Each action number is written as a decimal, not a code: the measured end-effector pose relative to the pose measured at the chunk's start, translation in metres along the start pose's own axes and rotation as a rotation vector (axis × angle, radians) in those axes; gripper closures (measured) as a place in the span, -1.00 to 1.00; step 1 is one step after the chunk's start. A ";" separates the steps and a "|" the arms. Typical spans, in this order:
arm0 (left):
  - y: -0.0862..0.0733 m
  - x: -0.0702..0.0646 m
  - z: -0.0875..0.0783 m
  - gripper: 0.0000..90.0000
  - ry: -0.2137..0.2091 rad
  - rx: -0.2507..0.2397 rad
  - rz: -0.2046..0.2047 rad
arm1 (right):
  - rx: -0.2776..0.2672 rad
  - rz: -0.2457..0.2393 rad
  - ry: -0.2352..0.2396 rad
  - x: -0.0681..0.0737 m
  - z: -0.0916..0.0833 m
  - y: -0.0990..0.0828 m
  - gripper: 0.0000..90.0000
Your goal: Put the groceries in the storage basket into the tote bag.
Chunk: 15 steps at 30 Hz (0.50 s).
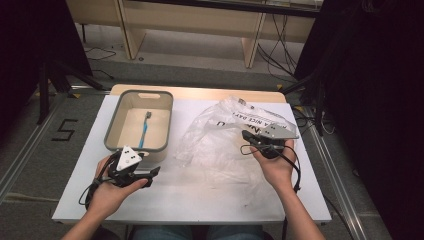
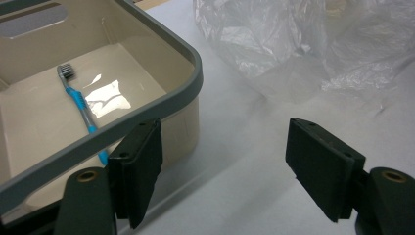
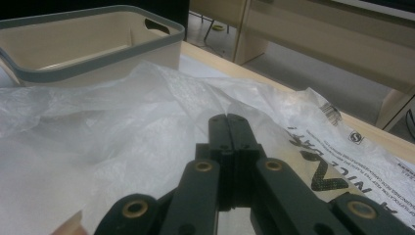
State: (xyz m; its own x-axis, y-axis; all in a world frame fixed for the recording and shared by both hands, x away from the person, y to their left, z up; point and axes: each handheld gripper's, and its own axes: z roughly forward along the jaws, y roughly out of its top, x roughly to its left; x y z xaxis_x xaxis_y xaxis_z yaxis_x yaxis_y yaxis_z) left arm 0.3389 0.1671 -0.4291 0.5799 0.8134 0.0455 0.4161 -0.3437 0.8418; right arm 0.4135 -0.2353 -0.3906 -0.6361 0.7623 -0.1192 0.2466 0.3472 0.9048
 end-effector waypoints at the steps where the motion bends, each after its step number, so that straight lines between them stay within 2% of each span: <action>1: 0.001 0.001 0.000 -0.34 -0.003 0.003 0.002 | 0.001 -0.001 0.001 0.000 0.000 0.000 1.00; 10: 0.009 0.016 -0.005 -0.40 0.016 0.010 -0.005 | 0.003 0.002 0.002 0.001 0.001 0.000 1.00; 15: 0.013 0.028 -0.009 -0.41 0.039 0.005 -0.038 | 0.008 -0.002 0.006 0.001 0.002 0.000 1.00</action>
State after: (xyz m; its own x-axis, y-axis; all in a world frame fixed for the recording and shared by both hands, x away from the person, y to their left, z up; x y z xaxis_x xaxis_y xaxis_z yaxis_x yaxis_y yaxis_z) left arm 0.3539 0.1894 -0.4117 0.5354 0.8439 0.0344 0.4408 -0.3139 0.8409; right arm 0.4148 -0.2335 -0.3918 -0.6411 0.7583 -0.1183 0.2514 0.3531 0.9012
